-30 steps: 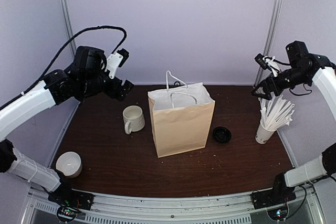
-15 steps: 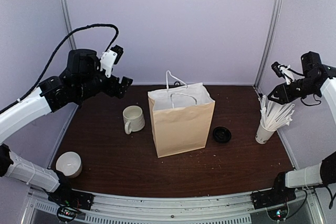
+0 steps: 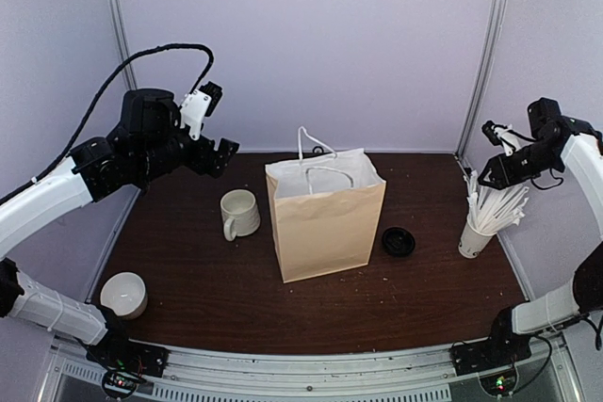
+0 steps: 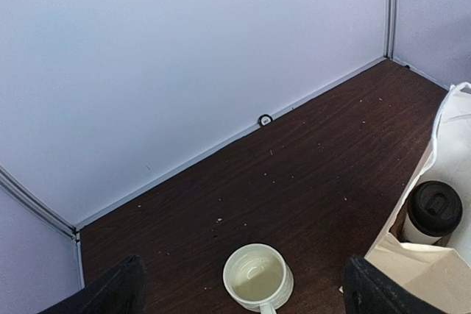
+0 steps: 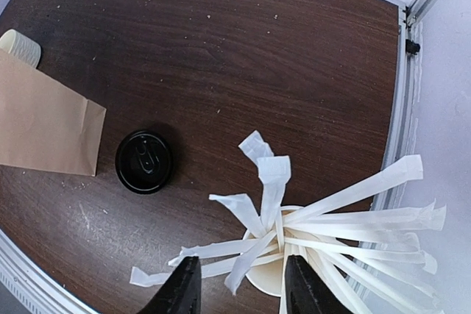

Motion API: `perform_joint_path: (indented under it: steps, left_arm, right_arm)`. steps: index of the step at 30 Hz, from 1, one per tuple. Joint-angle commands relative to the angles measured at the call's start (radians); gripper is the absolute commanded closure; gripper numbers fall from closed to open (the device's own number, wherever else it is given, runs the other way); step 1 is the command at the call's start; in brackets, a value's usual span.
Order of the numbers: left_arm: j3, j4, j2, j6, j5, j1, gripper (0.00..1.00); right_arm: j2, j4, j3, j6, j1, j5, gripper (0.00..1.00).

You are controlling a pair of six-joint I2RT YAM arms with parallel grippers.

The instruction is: Pack the takeout coffee

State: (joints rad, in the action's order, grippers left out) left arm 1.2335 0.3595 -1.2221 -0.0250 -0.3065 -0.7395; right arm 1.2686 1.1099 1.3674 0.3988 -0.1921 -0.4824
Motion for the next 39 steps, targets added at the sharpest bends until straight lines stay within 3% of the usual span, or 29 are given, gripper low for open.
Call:
perform_joint_path:
  steps: [1,4,9,14,32,39]
  left_arm:
    - [-0.002,-0.047,0.006,-0.006,0.017,-0.001,0.03]
    - [-0.002,-0.045,0.002,-0.006,0.021,-0.001,0.03]
    - [0.001,-0.042,0.001,-0.007,0.030,-0.001,0.03]
    - [0.001,-0.039,0.000,-0.009,0.036,-0.001,0.03]
    - [0.004,-0.035,-0.009,0.016,0.025,-0.001,0.04]
    - [0.006,-0.034,-0.014,0.016,0.027,-0.001,0.04]
  right_arm:
    - [0.017,-0.048,-0.012,-0.031,-0.004,0.046,0.63]
    - [0.031,-0.049,-0.012,-0.034,-0.004,0.037,0.72]
    - [0.030,-0.054,-0.014,-0.039,-0.004,0.027,0.78]
    - [0.025,-0.058,-0.014,-0.043,-0.004,0.026,1.00]
    - [-0.023,0.186,0.327,0.032,-0.004,0.055,1.00]
    - [-0.001,0.259,0.326,0.054,-0.004,-0.017,1.00]
